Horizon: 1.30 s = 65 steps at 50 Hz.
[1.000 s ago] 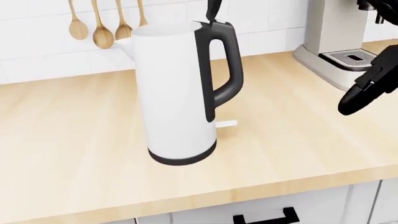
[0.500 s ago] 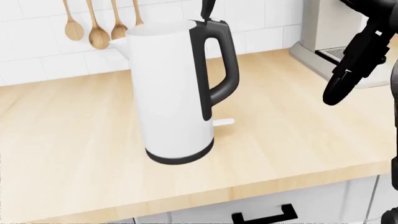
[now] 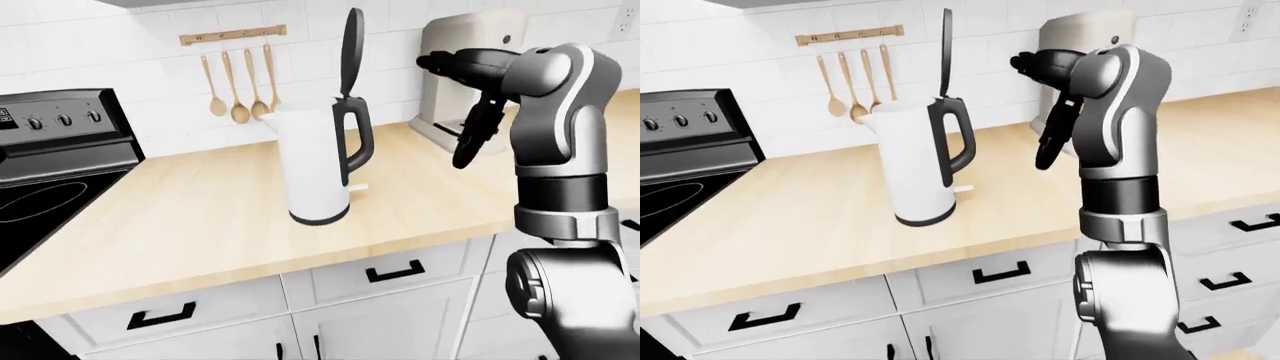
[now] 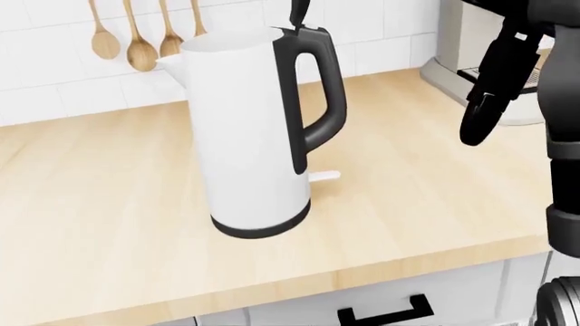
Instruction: Close the lid of the electric kettle.
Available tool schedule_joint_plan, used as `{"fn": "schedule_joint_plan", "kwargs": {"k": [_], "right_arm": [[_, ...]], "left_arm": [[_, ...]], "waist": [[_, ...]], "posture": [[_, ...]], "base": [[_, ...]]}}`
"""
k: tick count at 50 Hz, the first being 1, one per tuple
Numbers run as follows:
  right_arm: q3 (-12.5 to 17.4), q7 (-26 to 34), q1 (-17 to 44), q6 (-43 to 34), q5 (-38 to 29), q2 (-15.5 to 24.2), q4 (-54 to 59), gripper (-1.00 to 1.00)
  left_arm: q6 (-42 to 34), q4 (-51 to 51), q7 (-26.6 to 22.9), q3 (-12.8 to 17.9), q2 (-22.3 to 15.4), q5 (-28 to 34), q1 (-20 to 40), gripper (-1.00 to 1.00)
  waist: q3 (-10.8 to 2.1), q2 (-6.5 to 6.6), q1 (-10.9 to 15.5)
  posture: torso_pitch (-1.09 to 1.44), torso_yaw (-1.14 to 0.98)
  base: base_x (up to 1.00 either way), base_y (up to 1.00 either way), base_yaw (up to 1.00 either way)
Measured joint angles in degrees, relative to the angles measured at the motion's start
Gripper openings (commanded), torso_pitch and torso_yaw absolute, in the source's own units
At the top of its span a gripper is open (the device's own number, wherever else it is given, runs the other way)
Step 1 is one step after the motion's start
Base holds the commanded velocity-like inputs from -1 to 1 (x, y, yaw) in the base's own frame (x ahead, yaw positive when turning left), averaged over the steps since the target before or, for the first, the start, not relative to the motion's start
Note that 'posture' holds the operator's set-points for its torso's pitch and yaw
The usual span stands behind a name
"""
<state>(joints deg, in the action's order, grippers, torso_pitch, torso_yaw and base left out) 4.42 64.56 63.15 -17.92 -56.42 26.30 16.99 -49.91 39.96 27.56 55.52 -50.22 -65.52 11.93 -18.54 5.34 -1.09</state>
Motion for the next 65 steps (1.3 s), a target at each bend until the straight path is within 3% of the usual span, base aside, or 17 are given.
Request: {"fn": "schedule_joint_plan", "kwargs": {"k": [24, 46, 65], "right_arm": [[-2.44, -1.68, 9.06, 3.23, -3.48, -4.26, 11.14, 1.0], [-3.68, -7.78, 19.08, 5.54, -4.71, -6.2, 26.69, 1.0], [-5.15, -13.13, 23.58, 6.34, -4.92, -9.56, 35.64, 1.0]], "left_arm": [[0.34, -0.25, 0.09, 0.56, -0.29, -0.69, -0.24, 1.0], [0.64, -0.6, -0.2, 0.24, 0.09, -0.21, -0.26, 1.0], [0.85, -1.07, -0.11, 0.47, -0.21, -0.44, -0.18, 1.0]], "waist": [[0.09, 0.45, -0.09], [0.15, 0.81, 0.01], [0.15, 1.05, 0.16]], "posture": [[-0.56, 0.0], [-0.56, 0.0], [-0.56, 0.0]], "base": [[0.0, 0.0, 0.0], [0.0, 0.0, 0.0], [0.0, 0.0, 0.0]]}}
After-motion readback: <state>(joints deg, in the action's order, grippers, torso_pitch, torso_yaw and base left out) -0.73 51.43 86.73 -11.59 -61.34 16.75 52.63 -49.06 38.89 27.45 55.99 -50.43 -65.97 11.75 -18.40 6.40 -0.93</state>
